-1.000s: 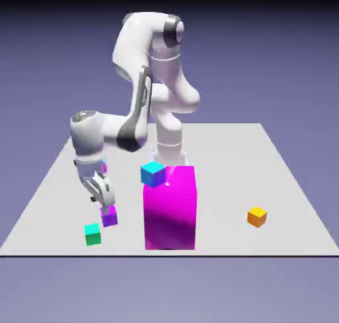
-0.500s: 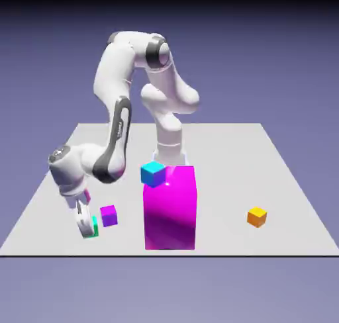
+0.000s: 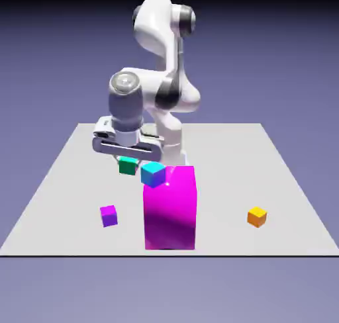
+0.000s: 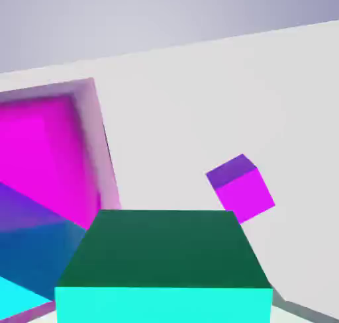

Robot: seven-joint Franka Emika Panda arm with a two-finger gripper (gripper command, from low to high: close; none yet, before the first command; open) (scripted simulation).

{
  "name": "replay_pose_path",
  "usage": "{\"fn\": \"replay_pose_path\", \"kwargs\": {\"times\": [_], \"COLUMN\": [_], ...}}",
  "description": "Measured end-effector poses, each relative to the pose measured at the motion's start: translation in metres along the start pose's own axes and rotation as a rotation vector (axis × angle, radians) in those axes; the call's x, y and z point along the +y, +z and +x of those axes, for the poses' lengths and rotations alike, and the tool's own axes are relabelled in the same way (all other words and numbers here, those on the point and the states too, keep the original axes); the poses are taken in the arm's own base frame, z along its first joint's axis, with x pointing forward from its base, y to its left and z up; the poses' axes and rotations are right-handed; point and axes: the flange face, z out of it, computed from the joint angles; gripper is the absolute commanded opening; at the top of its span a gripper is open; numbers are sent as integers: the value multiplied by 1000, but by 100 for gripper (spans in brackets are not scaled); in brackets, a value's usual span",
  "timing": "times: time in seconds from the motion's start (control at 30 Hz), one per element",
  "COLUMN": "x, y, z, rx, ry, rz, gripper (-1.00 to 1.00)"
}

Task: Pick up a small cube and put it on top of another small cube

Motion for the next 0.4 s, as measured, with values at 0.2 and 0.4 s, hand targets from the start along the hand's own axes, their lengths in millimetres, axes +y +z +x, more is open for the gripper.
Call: {"fn": "replay_pose_path", "kwargs": {"times": [0.2,0.4], "x": [1,-7], "y": [-32,21], "z": [-21,-18], "rx": [50,52], "ry": [-120,-120], "rz": [117,115], "gripper": [-100,100]}}
